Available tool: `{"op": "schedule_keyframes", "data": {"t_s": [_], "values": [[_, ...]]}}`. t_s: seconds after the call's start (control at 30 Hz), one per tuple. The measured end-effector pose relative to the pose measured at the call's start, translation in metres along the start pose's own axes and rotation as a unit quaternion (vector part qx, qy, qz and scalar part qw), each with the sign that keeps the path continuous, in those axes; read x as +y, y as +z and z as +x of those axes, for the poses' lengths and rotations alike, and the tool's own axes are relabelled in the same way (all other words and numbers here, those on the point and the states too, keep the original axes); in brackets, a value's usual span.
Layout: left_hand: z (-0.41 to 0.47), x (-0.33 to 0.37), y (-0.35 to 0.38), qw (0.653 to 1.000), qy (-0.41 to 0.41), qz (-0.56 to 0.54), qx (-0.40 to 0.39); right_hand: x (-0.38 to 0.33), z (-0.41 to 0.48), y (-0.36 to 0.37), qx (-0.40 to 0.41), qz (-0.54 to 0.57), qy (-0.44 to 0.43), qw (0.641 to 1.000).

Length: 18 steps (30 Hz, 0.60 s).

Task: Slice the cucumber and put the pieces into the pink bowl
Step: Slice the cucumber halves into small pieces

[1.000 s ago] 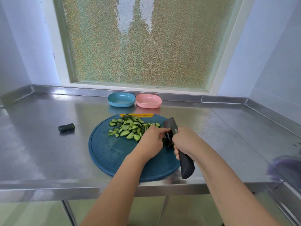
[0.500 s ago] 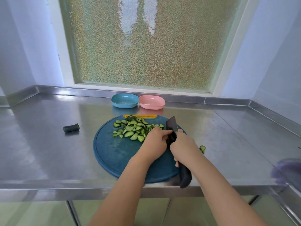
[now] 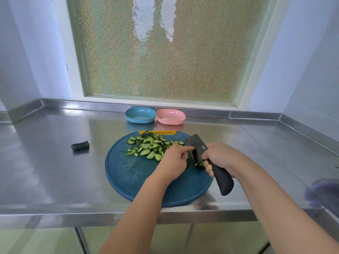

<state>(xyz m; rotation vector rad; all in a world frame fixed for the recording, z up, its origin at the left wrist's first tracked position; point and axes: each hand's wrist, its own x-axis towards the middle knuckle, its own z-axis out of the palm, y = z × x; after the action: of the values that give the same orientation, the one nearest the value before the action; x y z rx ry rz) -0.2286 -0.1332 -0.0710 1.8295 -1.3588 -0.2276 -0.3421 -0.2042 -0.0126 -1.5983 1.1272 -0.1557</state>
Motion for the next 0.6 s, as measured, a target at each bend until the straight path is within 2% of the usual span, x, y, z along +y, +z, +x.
{"op": "schedule_keyframes", "data": {"t_s": [0.2,0.43,0.6], "values": [[-0.002,0.003,-0.001,1.0,-0.003,0.001,-0.005,0.006,0.003,0.015,0.037,-0.055,-0.04,0.997],[0.0,-0.001,0.0,1.0,-0.005,0.013,-0.007,0.001,-0.003,0.008,0.018,-0.011,-0.021,1.0],[0.003,-0.004,0.003,1.0,-0.008,0.029,-0.008,0.001,-0.004,0.016,0.039,-0.057,-0.025,0.997]]}}
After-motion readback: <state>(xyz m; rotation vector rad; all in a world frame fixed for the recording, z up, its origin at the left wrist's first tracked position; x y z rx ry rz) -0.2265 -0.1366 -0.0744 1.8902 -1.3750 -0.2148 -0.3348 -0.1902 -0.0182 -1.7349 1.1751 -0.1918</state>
